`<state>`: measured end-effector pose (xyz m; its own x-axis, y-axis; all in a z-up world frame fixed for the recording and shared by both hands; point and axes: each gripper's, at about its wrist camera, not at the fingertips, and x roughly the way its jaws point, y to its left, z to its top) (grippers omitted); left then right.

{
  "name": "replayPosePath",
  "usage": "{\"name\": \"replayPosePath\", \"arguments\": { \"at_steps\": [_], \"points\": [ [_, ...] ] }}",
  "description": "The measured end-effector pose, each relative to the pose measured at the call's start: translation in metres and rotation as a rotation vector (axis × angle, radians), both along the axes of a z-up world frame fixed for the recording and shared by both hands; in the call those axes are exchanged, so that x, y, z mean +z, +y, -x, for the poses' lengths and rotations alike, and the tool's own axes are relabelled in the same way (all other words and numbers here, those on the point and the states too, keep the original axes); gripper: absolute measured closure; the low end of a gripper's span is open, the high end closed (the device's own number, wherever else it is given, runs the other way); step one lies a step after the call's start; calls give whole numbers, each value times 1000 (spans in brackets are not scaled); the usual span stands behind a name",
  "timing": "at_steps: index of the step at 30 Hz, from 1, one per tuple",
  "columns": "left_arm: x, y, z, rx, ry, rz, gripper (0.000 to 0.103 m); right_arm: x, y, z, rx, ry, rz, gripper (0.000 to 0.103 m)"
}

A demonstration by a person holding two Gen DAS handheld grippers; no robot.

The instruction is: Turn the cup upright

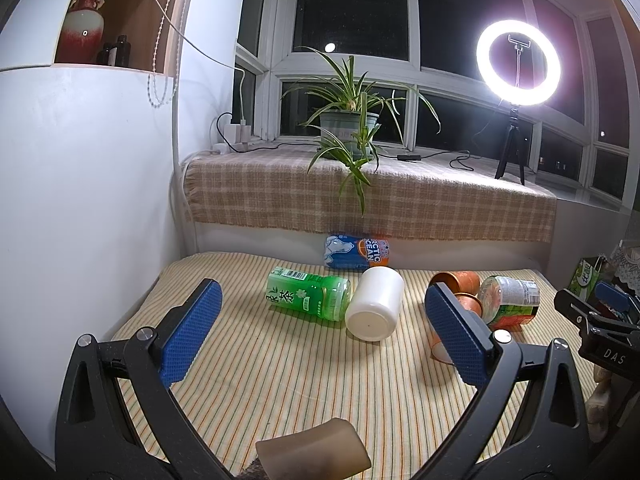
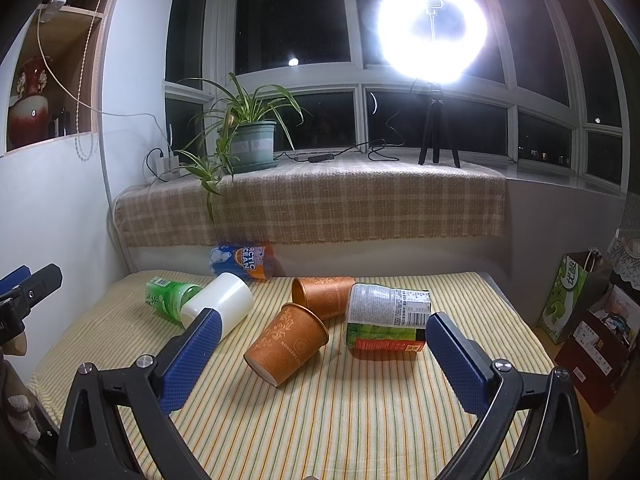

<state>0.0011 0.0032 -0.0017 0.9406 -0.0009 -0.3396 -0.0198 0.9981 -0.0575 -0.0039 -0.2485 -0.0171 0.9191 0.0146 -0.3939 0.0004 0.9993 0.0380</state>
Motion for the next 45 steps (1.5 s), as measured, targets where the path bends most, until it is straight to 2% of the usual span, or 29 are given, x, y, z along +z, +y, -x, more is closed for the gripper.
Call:
{"name": "replayPosePath", "arguments": {
  "at_steps": [24, 34, 45],
  "points": [
    [-2, -5, 0, 0, -1, 0, 0, 1, 1, -1, 0, 6, 1, 0],
    [-2, -4, 0, 1, 0, 1, 0, -8, 3, -2, -3, 13, -3, 0],
    [-12, -1, -6, -1, 26, -11, 0, -11, 1, -6, 5, 37, -12, 0]
  ]
}}
